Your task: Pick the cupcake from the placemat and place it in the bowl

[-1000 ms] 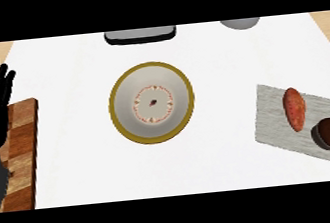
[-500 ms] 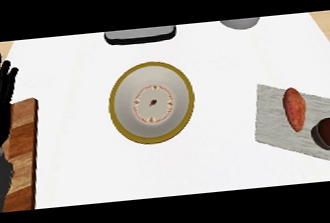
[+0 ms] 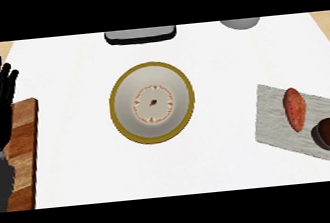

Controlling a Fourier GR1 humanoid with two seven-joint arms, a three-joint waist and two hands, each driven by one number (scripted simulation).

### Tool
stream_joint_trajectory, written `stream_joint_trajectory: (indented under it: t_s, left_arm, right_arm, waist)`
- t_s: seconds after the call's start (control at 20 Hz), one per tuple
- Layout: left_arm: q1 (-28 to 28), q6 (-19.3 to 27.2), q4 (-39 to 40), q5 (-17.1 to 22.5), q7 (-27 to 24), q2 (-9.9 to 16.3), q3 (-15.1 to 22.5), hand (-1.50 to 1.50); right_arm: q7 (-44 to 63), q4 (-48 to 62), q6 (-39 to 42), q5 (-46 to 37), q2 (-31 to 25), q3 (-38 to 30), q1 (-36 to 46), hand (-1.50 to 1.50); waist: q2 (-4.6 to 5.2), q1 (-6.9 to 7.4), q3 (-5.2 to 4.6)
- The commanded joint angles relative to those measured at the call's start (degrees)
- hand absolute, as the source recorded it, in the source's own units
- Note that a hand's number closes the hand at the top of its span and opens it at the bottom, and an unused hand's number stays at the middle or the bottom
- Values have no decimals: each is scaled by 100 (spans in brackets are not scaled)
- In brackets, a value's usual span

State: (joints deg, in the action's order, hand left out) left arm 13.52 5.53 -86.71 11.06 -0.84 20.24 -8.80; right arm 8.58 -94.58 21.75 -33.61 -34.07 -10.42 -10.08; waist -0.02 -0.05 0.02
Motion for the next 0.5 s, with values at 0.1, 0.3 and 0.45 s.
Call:
stream_joint_trajectory:
  t_s: [0.1, 0.3, 0.45]
  left_arm:
    - [50, -158, 289, -169, -188, -115, -128, 0]
    - [-150, -74, -216, -261, 72, -173, -80, 0]
    - [45, -315, 648, -254, -634, -276, -185, 0]
  right_arm:
    - [-335, 71, 84, -385, 281, -11, 128, -150]
    - [-829, 824, -336, -834, 351, 25, 157, -150]
    - [-656, 1283, 50, -631, 197, -199, 977, -150]
  waist:
    - [1, -16, -2]
    - [-1, 4, 0]
    - [11, 8, -2]
